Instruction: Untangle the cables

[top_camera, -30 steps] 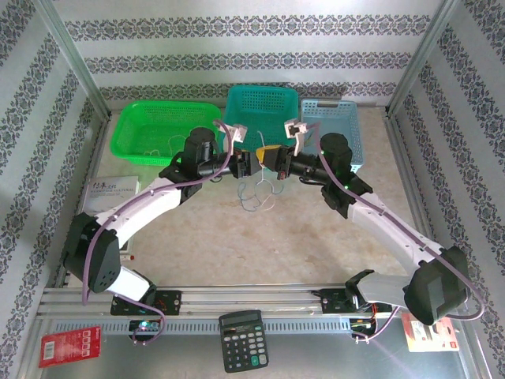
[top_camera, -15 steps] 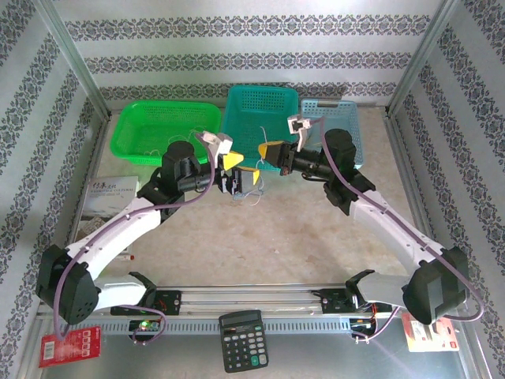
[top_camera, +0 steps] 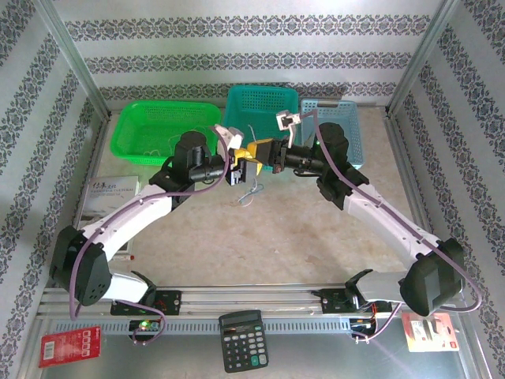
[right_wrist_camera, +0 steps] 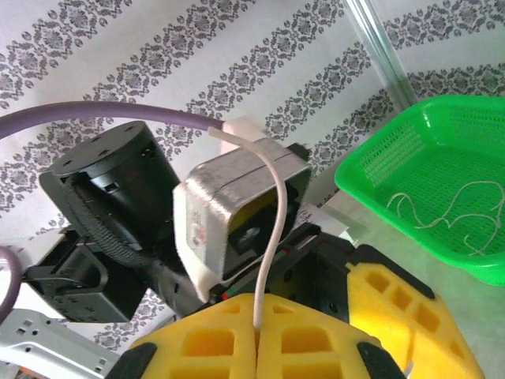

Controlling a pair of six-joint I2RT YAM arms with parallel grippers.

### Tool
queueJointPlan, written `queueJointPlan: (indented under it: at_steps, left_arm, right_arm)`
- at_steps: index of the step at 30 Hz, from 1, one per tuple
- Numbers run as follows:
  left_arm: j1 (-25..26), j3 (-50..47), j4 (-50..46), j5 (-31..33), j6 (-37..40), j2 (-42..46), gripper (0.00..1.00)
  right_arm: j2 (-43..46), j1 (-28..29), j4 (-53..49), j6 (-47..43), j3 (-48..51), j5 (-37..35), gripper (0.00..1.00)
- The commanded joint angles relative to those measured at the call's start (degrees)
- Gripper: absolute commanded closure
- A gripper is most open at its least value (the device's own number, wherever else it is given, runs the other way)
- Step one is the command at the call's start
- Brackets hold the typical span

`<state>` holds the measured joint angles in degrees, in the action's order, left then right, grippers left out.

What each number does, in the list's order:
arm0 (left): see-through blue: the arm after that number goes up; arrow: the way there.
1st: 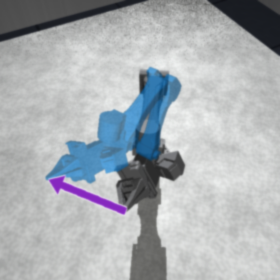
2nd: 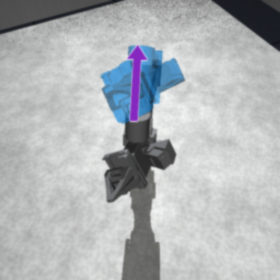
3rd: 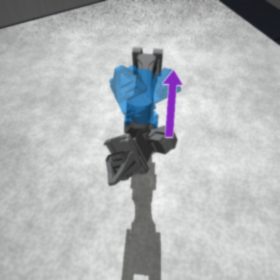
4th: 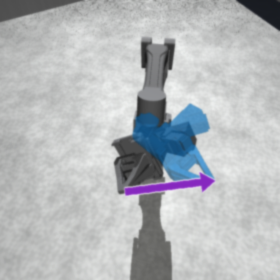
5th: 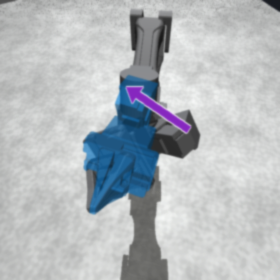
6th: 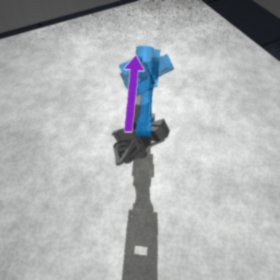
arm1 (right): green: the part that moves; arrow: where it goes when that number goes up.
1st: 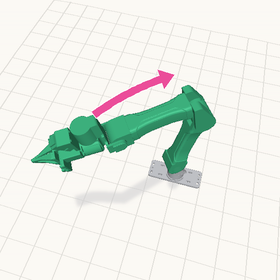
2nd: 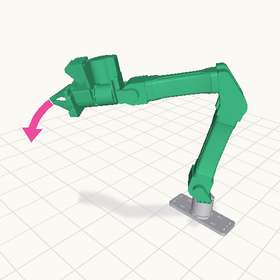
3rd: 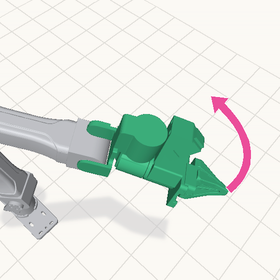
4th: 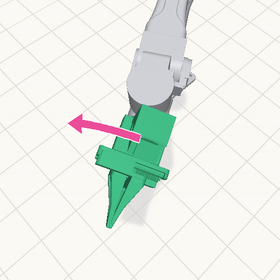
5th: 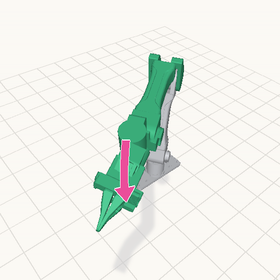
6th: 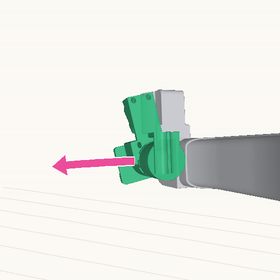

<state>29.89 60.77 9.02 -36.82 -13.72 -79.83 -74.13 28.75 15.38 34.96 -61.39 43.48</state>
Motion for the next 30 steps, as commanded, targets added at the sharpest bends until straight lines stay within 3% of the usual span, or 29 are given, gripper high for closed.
queueJointPlan:
  at_steps: [1, 3, 6, 14, 20, 30]
  left_arm:
    - [-0.2, 2.2, 4.1, 1.3, -1.0, -0.1, 0.97]
    - [-0.2, 2.7, 4.4, 3.0, -2.0, 0.4, 1.00]
    - [-0.2, 5.0, 3.2, 4.2, -4.3, 0.9, 1.00]
    - [-0.2, 10.9, 3.0, 8.1, -12.6, 0.9, 1.00]
    - [-0.2, 16.8, 1.4, 10.8, -16.2, -0.1, 1.00]
    - [-1.2, 30.1, -4.7, 10.8, -16.6, -4.7, 1.00]
  right_arm:
    - [1.5, -1.3, 2.9, 1.9, 0.0, 0.9, 0.66]
    - [5.0, -3.8, 2.9, 2.0, 3.0, -1.2, 0.52]
    - [10.5, -6.9, 3.6, 1.9, 9.6, -4.4, 0.42]
    - [18.1, -7.0, 6.3, -2.1, 26.2, -12.2, 0.35]
    - [12.7, -1.1, 9.6, -6.9, 30.4, -17.6, 0.33]
    - [-5.1, 3.1, 16.2, -12.0, 25.2, -24.1, 0.30]
